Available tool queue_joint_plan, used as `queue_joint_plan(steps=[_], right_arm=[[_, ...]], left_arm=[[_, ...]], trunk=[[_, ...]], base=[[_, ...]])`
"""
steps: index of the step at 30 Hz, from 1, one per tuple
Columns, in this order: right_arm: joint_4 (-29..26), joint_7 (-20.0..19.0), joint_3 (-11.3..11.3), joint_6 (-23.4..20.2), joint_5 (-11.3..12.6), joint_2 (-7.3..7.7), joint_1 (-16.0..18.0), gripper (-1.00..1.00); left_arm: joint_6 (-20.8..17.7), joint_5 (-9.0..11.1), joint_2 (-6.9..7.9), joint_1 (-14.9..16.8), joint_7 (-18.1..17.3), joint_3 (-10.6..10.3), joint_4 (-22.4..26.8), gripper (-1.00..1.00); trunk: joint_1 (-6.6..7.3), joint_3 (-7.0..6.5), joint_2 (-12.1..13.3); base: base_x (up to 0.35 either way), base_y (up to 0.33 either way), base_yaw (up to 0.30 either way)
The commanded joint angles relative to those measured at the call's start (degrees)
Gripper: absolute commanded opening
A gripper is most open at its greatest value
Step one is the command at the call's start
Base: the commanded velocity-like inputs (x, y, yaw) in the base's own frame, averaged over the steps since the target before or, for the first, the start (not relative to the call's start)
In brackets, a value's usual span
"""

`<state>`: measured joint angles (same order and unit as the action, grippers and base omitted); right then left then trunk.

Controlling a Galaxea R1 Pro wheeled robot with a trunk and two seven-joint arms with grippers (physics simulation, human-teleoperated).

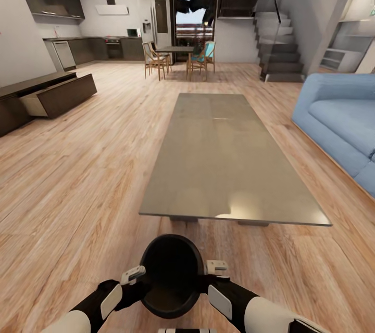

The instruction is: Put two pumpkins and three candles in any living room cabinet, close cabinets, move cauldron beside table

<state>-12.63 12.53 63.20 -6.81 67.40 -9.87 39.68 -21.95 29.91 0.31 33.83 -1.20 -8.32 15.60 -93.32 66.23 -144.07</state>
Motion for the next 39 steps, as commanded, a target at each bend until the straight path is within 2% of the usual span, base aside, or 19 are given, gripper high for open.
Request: queue_joint_plan(steps=[1,19,39], right_arm=[[-0.1,0.4,0.3,-0.2,0.2,0.03,0.0,1.0],[-0.1,0.4,0.3,-0.2,0.2,0.03,0.0,1.0],[-0.1,0.4,0.3,0.2,0.3,0.03,0.0,1.0]], left_arm=[[-0.2,0.0,0.04,0.0,0.0,-0.3,0.0,1.0],[-0.4,0.1,0.05,0.0,0.1,-0.3,0.0,1.0],[-0.4,0.2,1.09,0.0,0.1,-0.3,0.0,1.0]], trunk=[[0.03,-0.18,0.0],[0.5,-4.17,0.2],[1.01,-8.6,0.5]], base=[[0.0,0.0,0.0],[0.0,0.0,0.0],[-0.048,0.0,0.0]])
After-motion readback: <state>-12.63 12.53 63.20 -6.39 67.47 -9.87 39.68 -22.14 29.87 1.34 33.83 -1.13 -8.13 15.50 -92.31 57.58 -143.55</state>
